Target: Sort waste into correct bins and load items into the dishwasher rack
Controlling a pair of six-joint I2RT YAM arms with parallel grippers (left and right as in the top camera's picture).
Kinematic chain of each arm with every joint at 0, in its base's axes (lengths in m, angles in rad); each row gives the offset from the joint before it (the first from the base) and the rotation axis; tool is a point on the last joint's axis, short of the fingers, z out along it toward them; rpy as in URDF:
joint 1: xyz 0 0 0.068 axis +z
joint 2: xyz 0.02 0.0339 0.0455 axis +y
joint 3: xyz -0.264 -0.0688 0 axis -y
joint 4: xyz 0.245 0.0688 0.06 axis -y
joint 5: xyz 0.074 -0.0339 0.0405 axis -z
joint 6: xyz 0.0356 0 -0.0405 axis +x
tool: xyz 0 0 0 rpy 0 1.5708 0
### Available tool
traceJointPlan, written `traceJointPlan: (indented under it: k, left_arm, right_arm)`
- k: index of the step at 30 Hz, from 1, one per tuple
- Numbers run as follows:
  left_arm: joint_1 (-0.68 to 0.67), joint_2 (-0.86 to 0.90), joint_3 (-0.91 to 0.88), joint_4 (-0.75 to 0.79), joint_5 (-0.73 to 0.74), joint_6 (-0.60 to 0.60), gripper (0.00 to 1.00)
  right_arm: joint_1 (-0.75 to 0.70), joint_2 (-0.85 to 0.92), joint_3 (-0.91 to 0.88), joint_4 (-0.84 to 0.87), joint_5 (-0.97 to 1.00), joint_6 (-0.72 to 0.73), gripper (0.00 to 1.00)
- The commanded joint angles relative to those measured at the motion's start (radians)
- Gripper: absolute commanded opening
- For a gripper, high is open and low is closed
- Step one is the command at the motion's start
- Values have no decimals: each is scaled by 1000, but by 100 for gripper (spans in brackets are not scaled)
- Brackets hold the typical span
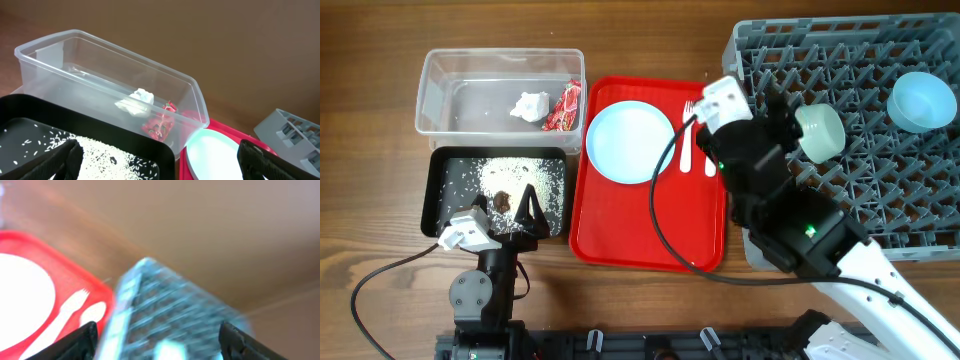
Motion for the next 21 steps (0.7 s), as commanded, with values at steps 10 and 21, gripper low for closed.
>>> traceJointPlan:
  k: [10,21]
  left_arm:
    - [6,-8,-5,0,9,-2,100]
    - [6,-8,-5,0,9,-2,100]
  right_arm:
    - [-1013,34,56,-180,-873,519,81]
    - [-1381,377,57,28,-1012,793,72]
